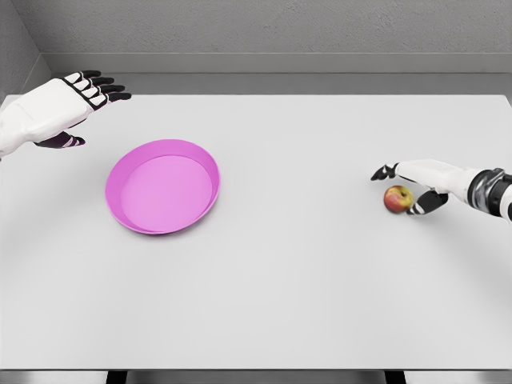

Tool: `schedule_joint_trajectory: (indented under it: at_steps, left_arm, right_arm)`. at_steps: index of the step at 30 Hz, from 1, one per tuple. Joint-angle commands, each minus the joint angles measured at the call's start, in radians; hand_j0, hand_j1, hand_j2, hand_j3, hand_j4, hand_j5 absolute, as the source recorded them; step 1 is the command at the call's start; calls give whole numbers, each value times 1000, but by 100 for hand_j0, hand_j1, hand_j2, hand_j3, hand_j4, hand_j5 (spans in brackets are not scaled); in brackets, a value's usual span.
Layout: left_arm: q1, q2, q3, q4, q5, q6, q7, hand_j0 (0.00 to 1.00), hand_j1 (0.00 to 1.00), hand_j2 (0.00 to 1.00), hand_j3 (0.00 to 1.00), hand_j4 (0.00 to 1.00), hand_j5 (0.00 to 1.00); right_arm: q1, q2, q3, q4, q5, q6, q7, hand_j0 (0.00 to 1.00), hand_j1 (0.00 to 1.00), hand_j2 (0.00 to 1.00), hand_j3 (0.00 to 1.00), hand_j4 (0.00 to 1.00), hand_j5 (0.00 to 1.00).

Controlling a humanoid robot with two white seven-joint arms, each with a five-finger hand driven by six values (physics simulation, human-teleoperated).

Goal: Put the apple on the plate with both arms

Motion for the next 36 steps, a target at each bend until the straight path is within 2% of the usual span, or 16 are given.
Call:
schedule_joint_trajectory:
  at_steps: [1, 8, 11, 23, 28, 36]
  left_arm:
    - [0, 1, 1, 0, 6, 0, 1, 100, 100, 100, 100, 100, 100]
    - [0, 0, 1, 0, 6, 0, 1, 100, 100, 100, 100, 100, 100]
    - [0, 0, 1, 0, 6, 0, 1, 100, 100, 100, 100, 100, 100]
    - [0, 3, 1, -2, 6, 0, 1, 100, 100, 100, 100, 100, 100]
    - [0, 3, 1, 0, 6, 0, 1, 100, 100, 100, 100, 100, 100]
    - [0, 4, 1, 0, 6, 0, 1, 100, 100, 100, 100, 100, 100]
  right_arm:
    - [0, -2, 2, -7, 0, -3, 2, 65, 65, 65, 65, 65, 65]
    - [0, 9, 5, -8, 0, -1, 29, 60, 60, 60, 60, 60, 60]
    - [0, 9, 5, -8, 0, -3, 37, 54, 54, 54, 54, 54, 54]
    - [-2, -2, -10, -45, 0, -1, 40, 53, 53, 53, 53, 53, 53]
    - [0, -3, -73, -88, 0, -1, 74, 52, 52, 52, 52, 52, 52]
    - [-3, 9, -76, -134, 0, -3, 85, 50, 50, 50, 50, 50, 50]
